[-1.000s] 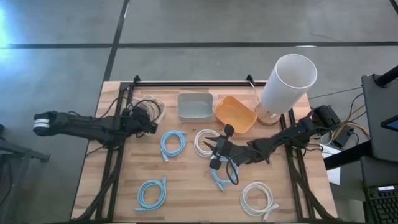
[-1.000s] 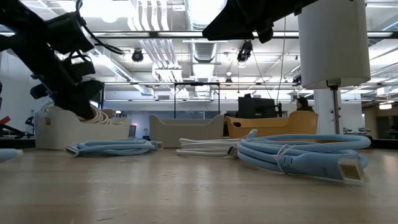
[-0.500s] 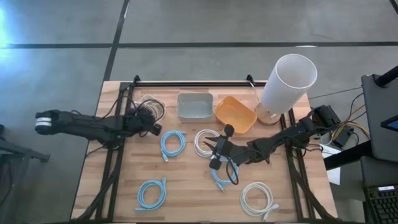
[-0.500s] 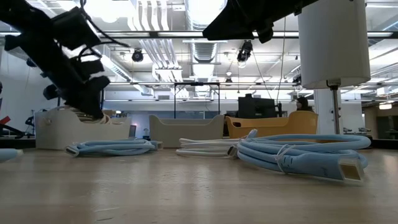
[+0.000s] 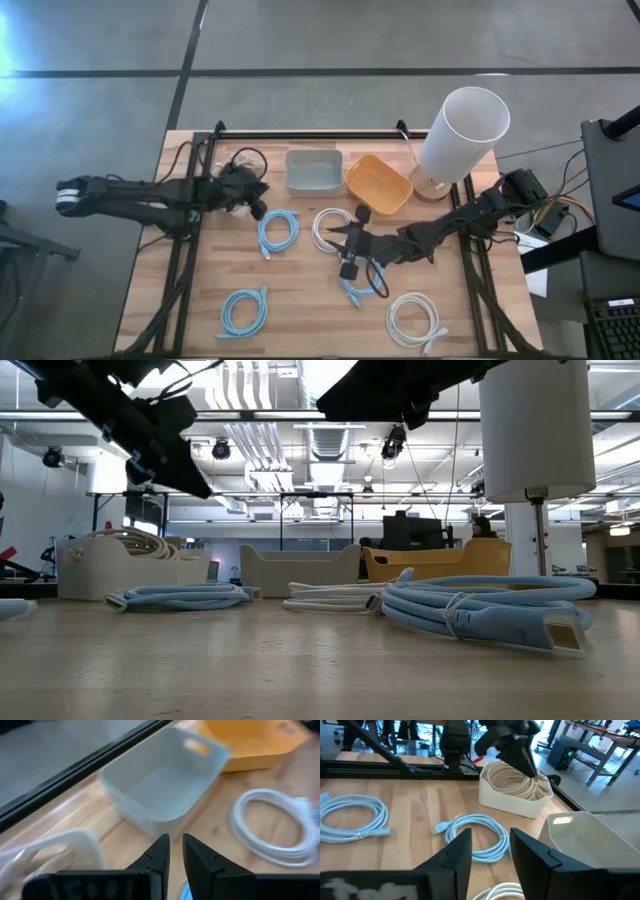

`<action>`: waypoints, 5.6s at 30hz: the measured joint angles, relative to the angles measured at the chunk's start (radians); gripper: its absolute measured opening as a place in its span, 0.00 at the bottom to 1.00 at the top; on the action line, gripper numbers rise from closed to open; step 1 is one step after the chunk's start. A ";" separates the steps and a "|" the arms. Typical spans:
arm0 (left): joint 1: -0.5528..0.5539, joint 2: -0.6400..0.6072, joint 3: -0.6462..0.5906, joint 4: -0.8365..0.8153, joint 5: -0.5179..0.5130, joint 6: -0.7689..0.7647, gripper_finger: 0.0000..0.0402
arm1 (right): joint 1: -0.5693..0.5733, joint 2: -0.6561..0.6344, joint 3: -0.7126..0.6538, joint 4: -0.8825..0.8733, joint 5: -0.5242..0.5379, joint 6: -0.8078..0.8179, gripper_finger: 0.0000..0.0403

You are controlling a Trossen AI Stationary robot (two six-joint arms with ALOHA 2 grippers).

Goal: Sort HDMI cables
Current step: Put the top left blue HDMI cable into the gray bin, then put the left blue HDMI cable into the gray bin

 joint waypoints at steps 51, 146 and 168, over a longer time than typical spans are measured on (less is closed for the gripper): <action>-0.130 0.585 0.006 0.268 0.432 -0.068 0.42 | -0.033 0.000 0.000 -0.083 -0.002 0.087 0.46; 0.152 0.954 0.438 0.579 -0.166 0.722 0.31 | -0.033 0.012 0.000 -0.210 -0.007 0.208 0.46; 0.022 0.599 0.433 0.181 0.280 0.438 0.31 | -0.033 0.012 0.000 -0.219 -0.027 0.214 0.46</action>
